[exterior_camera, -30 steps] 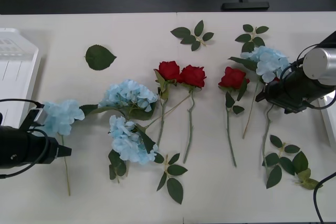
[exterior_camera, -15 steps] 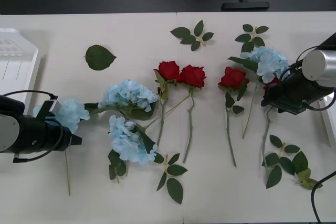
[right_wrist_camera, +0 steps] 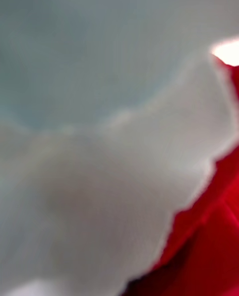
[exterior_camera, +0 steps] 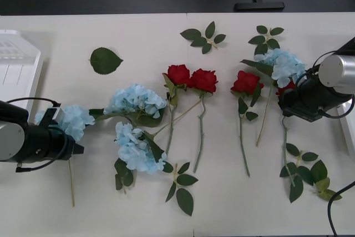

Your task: Place the red flowers into the right box and the blue flowers into the left box. If a person shows an open palm, hand one flower to the person first, then continue sorting.

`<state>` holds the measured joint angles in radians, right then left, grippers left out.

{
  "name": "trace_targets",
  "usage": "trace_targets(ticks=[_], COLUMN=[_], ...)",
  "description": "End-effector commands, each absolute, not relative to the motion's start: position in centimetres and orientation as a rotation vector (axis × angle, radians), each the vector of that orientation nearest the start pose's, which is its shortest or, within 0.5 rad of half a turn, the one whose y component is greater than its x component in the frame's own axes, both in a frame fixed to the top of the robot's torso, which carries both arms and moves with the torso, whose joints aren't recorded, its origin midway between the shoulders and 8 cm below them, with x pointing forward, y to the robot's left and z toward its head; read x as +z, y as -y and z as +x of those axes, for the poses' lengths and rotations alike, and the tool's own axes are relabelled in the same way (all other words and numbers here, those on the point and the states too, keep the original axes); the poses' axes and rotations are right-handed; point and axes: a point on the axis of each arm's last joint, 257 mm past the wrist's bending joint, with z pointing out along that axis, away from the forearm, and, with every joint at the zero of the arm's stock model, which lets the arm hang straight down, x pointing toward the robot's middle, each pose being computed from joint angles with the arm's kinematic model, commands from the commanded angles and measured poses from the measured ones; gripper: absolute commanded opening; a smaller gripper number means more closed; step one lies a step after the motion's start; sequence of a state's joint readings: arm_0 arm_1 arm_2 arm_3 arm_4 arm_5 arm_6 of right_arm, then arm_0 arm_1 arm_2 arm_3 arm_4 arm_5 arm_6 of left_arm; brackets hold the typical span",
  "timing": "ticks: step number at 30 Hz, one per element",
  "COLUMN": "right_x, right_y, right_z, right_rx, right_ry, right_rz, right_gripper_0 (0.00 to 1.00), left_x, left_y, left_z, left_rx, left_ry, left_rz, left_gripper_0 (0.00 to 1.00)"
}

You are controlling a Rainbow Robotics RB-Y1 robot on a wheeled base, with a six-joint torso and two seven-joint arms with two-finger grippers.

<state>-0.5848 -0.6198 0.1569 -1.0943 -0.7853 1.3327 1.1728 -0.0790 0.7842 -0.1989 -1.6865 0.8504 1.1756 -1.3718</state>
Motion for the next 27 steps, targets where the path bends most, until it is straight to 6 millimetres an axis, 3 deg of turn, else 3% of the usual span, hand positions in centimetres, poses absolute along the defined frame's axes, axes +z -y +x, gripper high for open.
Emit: trace_targets(ticks=[1, 3, 8, 11, 13, 17, 20, 23, 26, 27], right_x=[-31.3, -30.2, -25.4, -22.3, -19.7, -16.6, -13.8, -12.0, -11.3, -11.2], right_y=[30.4, 30.2, 30.2, 31.5, 33.7, 37.9, 42.4, 45.9, 49.7, 50.3], right_z=[52.7, 52.6, 51.9, 52.2, 52.7, 53.9, 55.1, 55.9, 55.6, 55.8], right_rx=[0.357, 0.397, 0.522, 0.529, 0.47, 0.304, 0.068, -0.144, -0.34, -0.367], right_ry=[-2.777, -2.786, -2.828, -2.82, -2.796, -2.74, -2.688, -2.647, -2.641, -2.627], right_rz=[0.417, 0.426, 0.445, 0.433, 0.418, 0.322, 0.165, 0.052, -0.009, -0.017], right_gripper_0=[0.0, 0.0, 0.0, 0.0, 0.0, 0.0, 0.0, 0.0, 0.0, 0.0], left_x=[-36.7, -36.7, -36.7, -36.8, -36.3, -35.0, -32.7, -29.5, -24.2, -23.3], left_y=[-31.3, -31.3, -31.5, -31.5, -31.6, -32.1, -33.1, -34.4, -36.6, -37.1], left_z=[41.4, 41.5, 41.5, 41.5, 41.8, 42.1, 42.1, 42.0, 42.0, 41.9], left_rx=[-0.243, -0.242, -0.231, -0.228, -0.222, -0.199, -0.162, -0.086, 0.061, 0.089], left_ry=[-2.717, -2.718, -2.717, -2.718, -2.709, -2.695, -2.696, -2.691, -2.673, -2.673], left_rz=[0.029, 0.027, 0.033, 0.033, 0.043, 0.068, 0.092, 0.15, 0.25, 0.263], left_gripper_0=[0.16, 0.0, 0.0, 0.0, 0.0, 0.0, 0.0, 0.0, 0.0, 0.0])
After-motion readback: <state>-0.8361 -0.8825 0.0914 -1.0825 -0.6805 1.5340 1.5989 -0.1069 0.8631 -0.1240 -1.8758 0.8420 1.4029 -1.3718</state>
